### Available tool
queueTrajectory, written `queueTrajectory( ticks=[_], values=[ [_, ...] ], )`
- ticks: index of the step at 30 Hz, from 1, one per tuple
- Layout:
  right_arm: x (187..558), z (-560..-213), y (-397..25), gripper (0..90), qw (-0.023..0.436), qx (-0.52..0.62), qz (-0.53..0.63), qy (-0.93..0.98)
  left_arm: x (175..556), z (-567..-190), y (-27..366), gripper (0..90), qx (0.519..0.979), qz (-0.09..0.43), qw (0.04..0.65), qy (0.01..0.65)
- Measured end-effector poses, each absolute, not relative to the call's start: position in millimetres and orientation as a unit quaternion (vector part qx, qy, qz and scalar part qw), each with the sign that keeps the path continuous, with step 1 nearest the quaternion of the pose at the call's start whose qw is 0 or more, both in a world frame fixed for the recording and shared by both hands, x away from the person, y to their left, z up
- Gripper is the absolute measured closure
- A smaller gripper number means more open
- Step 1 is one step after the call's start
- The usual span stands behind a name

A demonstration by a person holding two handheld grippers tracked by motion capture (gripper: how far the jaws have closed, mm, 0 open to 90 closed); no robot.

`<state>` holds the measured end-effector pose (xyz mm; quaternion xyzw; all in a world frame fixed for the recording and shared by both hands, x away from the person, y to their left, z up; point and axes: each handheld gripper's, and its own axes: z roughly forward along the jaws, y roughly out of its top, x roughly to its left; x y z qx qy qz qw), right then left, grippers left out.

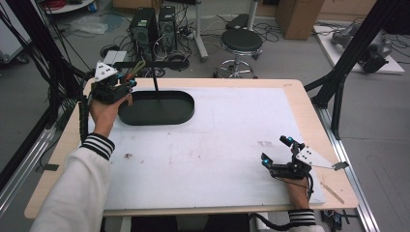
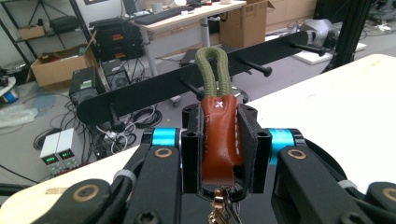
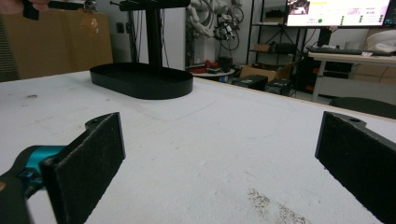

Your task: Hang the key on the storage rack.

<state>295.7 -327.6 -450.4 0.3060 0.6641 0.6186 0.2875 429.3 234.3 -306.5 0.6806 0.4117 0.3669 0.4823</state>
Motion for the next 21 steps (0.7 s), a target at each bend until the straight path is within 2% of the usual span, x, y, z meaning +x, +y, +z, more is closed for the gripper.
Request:
queueTrajectory(
  ticks=[21],
  values=[
    [295.7, -451.3, -328.9, 0.4, 0.290, 0.308, 0.624, 0.657, 440.4, -330.0, 236.0, 73.3, 0.680, 0.369, 0.460, 0.436]
  ],
)
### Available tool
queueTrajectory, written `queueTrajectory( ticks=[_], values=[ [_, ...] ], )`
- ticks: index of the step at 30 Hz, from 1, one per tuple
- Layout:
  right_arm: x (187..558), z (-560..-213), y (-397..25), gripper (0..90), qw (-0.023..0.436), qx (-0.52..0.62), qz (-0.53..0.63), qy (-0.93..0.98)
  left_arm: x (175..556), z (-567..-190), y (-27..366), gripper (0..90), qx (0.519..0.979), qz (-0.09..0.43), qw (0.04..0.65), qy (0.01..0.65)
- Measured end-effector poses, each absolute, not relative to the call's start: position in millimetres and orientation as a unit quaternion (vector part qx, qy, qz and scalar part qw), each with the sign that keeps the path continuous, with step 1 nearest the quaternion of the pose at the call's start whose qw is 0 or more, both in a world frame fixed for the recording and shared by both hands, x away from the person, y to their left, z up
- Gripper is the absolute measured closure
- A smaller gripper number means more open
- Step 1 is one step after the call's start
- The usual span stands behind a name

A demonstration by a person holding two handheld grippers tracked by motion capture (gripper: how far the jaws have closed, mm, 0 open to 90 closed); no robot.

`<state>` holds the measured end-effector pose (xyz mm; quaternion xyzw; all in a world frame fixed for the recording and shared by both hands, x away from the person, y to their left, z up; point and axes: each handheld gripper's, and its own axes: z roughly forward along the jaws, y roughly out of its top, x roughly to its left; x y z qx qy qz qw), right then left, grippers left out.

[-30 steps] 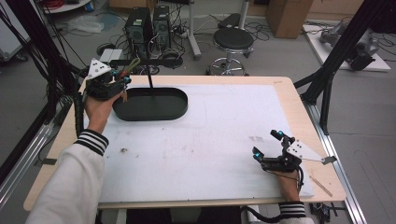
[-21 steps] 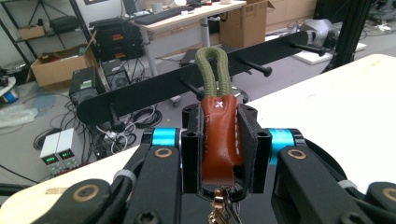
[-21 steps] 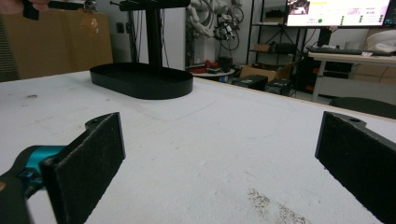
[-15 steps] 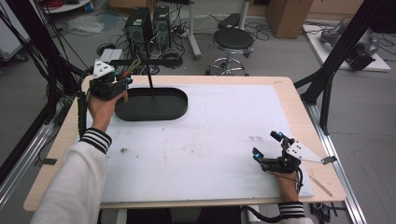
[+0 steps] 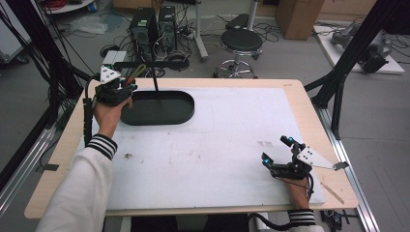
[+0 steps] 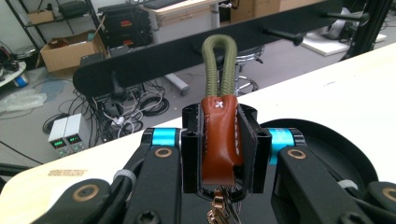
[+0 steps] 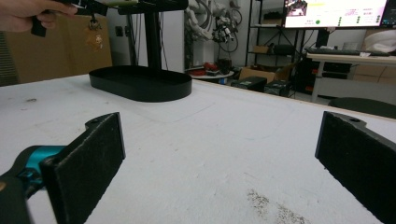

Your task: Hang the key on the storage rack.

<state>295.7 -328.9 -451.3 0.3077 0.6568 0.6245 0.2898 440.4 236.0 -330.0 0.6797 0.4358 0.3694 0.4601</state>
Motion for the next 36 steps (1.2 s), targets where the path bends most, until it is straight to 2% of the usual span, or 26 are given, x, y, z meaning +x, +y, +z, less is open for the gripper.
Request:
queueTrajectory(
  ticks=[24, 36],
  values=[
    [296.2, -451.5, -330.1, 0.4, 0.288, 0.310, 0.627, 0.654, 455.5, -345.4, 227.5, 73.4, 0.671, 0.383, 0.436, 0.462],
    [296.4, -451.6, -330.4, 0.5, 0.284, 0.313, 0.629, 0.653, 467.0, -360.6, 219.4, 73.4, 0.682, 0.383, 0.413, 0.467]
  ],
)
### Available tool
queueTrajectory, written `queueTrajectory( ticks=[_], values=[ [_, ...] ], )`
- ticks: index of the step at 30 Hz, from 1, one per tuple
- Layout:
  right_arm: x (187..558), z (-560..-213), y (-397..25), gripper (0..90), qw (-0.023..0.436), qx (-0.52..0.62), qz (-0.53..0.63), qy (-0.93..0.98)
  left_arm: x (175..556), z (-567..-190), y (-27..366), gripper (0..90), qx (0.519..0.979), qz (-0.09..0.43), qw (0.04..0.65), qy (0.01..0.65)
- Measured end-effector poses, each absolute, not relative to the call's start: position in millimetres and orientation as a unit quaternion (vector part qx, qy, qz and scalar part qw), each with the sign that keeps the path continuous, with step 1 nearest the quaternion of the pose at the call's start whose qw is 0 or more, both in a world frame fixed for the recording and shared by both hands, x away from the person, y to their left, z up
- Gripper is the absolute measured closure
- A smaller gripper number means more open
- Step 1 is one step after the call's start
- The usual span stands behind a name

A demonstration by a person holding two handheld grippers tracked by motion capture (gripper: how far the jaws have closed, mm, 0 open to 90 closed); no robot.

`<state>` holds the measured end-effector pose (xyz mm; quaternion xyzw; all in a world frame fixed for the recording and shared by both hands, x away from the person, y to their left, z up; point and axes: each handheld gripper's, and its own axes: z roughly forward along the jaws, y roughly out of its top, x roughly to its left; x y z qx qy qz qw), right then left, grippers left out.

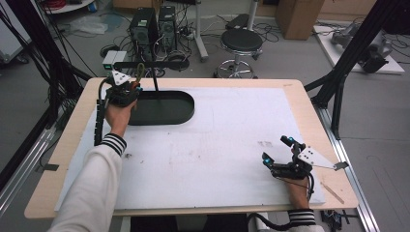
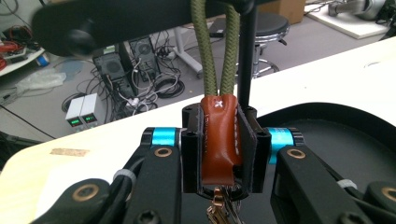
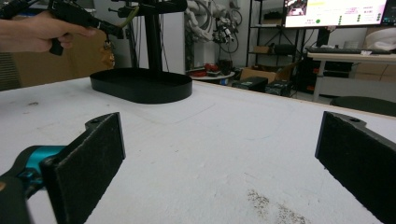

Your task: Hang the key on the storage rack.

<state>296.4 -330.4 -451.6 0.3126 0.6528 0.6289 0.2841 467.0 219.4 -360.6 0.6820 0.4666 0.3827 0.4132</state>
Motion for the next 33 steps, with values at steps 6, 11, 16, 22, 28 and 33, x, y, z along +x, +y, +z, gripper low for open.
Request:
queueTrajectory(
  ticks=[6, 11, 16, 22, 28, 33],
  values=[
    [296.5, -451.5, -330.8, 0.5, 0.283, 0.315, 0.628, 0.653, 471.7, -366.6, 218.6, 73.5, 0.682, 0.377, 0.413, 0.471],
    [296.5, -451.5, -331.0, 0.5, 0.281, 0.316, 0.629, 0.653, 472.3, -366.9, 218.9, 73.4, 0.681, 0.376, 0.414, 0.472],
    [296.8, -451.6, -331.3, 0.4, 0.280, 0.314, 0.631, 0.651, 471.6, -367.0, 217.9, 71.1, 0.685, 0.387, 0.403, 0.467],
    [297.0, -451.6, -331.5, 0.5, 0.279, 0.313, 0.632, 0.652, 472.4, -369.6, 223.7, 45.4, 0.699, 0.338, 0.448, 0.443],
    [296.8, -451.7, -331.2, 0.4, 0.279, 0.313, 0.631, 0.653, 464.0, -366.4, 228.6, 4.9, 0.686, 0.309, 0.499, 0.431],
    [296.8, -451.8, -331.3, 0.5, 0.279, 0.313, 0.631, 0.653, 443.8, -359.7, 232.5, 1.7, 0.685, 0.285, 0.556, 0.374]
  ],
)
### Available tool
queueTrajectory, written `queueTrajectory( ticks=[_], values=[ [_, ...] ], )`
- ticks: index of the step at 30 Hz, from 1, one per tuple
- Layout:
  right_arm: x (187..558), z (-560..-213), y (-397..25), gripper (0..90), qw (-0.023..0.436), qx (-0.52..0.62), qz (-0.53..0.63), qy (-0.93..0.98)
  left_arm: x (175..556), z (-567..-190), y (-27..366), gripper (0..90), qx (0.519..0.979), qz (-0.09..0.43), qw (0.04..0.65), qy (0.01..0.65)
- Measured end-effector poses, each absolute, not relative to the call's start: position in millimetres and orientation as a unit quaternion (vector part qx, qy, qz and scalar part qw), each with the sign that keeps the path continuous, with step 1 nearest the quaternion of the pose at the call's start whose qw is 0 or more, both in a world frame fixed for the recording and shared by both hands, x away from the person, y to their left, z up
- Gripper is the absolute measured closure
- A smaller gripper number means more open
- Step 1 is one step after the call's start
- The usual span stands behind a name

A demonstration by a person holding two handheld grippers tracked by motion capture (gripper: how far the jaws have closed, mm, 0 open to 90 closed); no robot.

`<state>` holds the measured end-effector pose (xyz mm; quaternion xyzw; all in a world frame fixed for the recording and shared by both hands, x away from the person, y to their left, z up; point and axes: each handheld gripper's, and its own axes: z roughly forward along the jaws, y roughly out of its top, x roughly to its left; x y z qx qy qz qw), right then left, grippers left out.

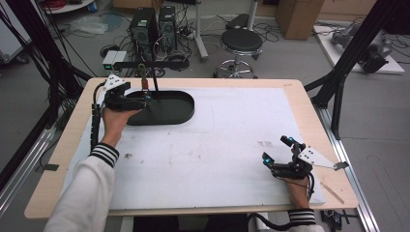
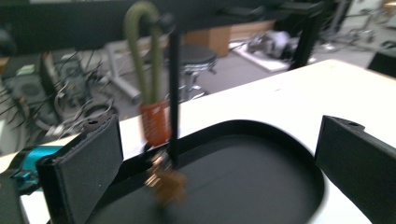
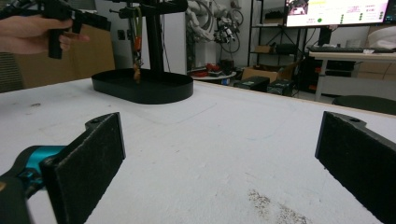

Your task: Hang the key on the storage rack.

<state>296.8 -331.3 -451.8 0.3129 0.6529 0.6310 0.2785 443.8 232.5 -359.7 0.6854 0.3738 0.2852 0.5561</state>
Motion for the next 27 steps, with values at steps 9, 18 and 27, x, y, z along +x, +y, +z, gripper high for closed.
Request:
queueTrajectory(
  ticks=[9, 18, 27],
  values=[
    [296.6, -451.7, -330.9, 0.5, 0.281, 0.312, 0.629, 0.654, 391.1, -374.7, 246.4, 1.7, 0.707, 0.254, 0.587, 0.303],
    [295.5, -451.7, -329.1, 0.5, 0.290, 0.313, 0.623, 0.656, 323.0, -408.6, 277.5, 1.7, 0.696, 0.249, 0.617, 0.270],
    [294.5, -451.6, -327.2, 0.5, 0.299, 0.314, 0.617, 0.657, 285.0, -437.0, 301.1, 1.7, 0.668, 0.250, 0.641, 0.284]
  ],
)
